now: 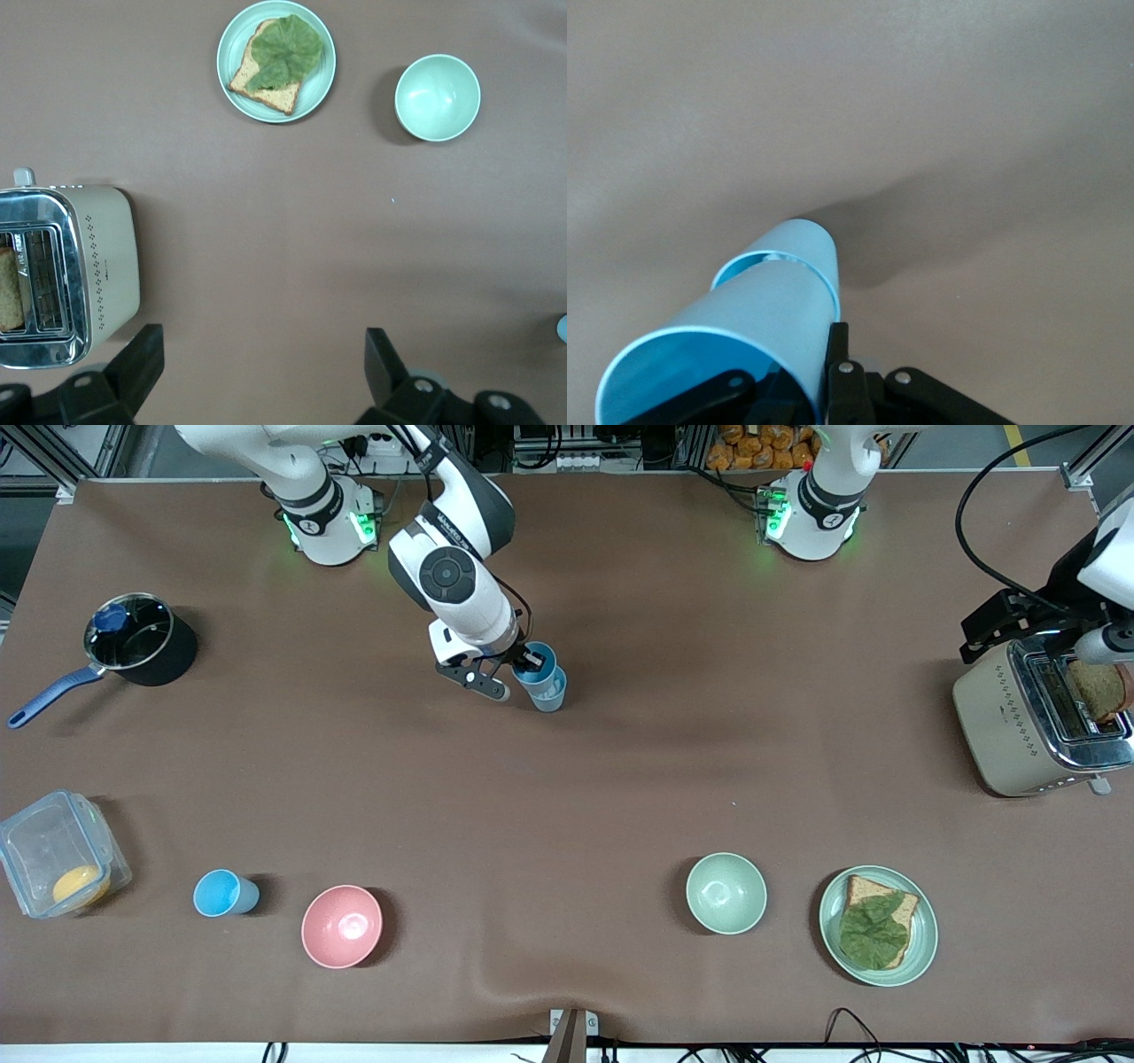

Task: Stack blue cups with both arms
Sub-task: 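Open the right gripper to release the stacked blue cup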

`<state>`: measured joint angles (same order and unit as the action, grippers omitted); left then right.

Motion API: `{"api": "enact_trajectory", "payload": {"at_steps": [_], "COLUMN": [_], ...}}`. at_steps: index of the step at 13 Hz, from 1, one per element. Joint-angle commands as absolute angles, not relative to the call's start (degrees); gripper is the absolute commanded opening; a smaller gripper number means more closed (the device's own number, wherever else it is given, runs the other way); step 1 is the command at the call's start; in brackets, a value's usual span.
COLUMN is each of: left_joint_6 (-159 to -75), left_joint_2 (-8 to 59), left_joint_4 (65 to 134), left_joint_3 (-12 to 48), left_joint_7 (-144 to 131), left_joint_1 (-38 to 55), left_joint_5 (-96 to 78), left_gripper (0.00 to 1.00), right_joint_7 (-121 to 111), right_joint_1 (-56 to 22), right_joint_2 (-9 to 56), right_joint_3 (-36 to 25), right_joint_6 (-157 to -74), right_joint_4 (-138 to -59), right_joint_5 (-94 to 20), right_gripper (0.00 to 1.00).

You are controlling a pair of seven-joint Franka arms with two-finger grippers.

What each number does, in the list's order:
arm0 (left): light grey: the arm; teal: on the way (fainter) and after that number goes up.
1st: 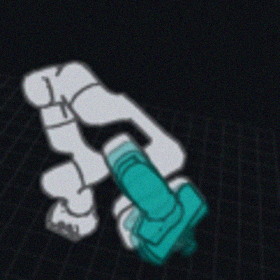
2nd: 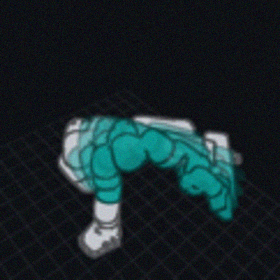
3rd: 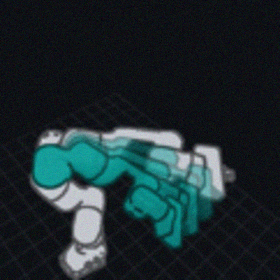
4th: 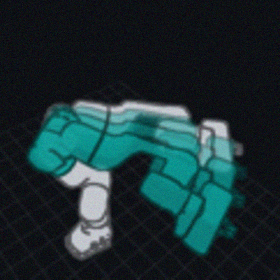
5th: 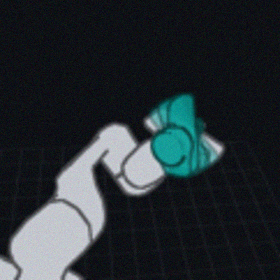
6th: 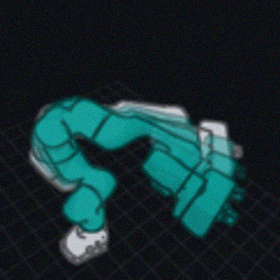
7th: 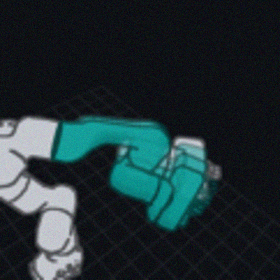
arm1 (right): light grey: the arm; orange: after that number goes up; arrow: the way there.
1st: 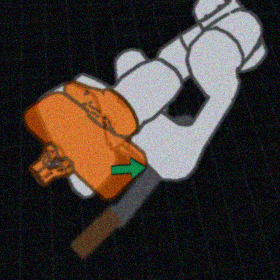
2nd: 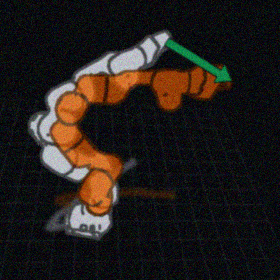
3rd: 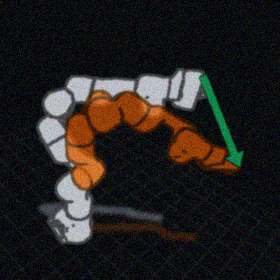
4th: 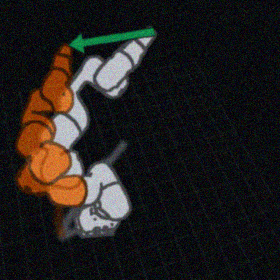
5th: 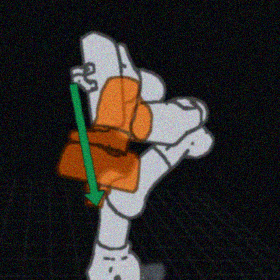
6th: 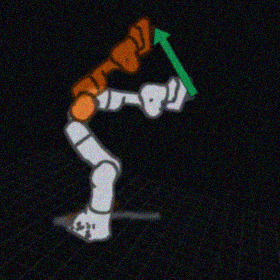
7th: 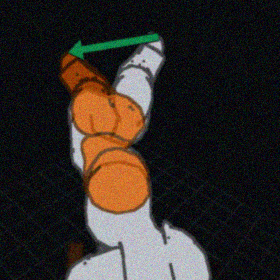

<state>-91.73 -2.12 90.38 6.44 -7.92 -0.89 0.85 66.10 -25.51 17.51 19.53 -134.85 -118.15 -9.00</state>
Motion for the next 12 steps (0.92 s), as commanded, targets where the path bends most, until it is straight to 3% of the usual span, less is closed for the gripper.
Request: {"api": "enact_trajectory", "payload": {"at_steps": [1,4,5,6,7,12], "left_joint_6": [-89.82,-89.82,-89.82,-89.82,-89.74,-89.74], "left_joint_2": [-2.99,-2.99,-2.99,-2.99,-2.99,-2.9], "left_joint_4": [89.83,89.82,89.74,89.39,89.3,89.12], "left_joint_3": [6.68,6.24,6.33,6.33,6.33,6.24], "left_joint_7": [-7.12,-7.3,-7.82,-8.17,-8.35,-7.56], "left_joint_1": [-1.05,-0.97,-0.97,-0.97,-0.97,-0.97], "left_joint_5": [-0.35,0.0,0.0,-0.09,-0.17,0.26], "left_gripper": [1.0,1.0,1.0,1.0,1.0,1.0], "right_joint_7": [69.26,69.34,69.35,69.87,71.61,64.01], "right_joint_1": [-27.16,-27.16,-26.9,-26.2,-26.63,-21.72], "right_joint_2": [19.25,19.25,19.25,19.25,19.16,15.83], "right_joint_3": [19.25,19.25,19.25,19.25,19.16,18.99], "right_joint_6": [-136.49,-136.32,-135.88,-135.44,-134.66,-120.35], "right_joint_4": [-116.9,-116.98,-116.9,-116.46,-115.76,-110.75], "right_joint_5": [-7.82,-6.6,-6.68,-6.85,-6.77,-6.5], "right_gripper": [0.0,0.0,0.09,0.7,1.0,1.0]}}
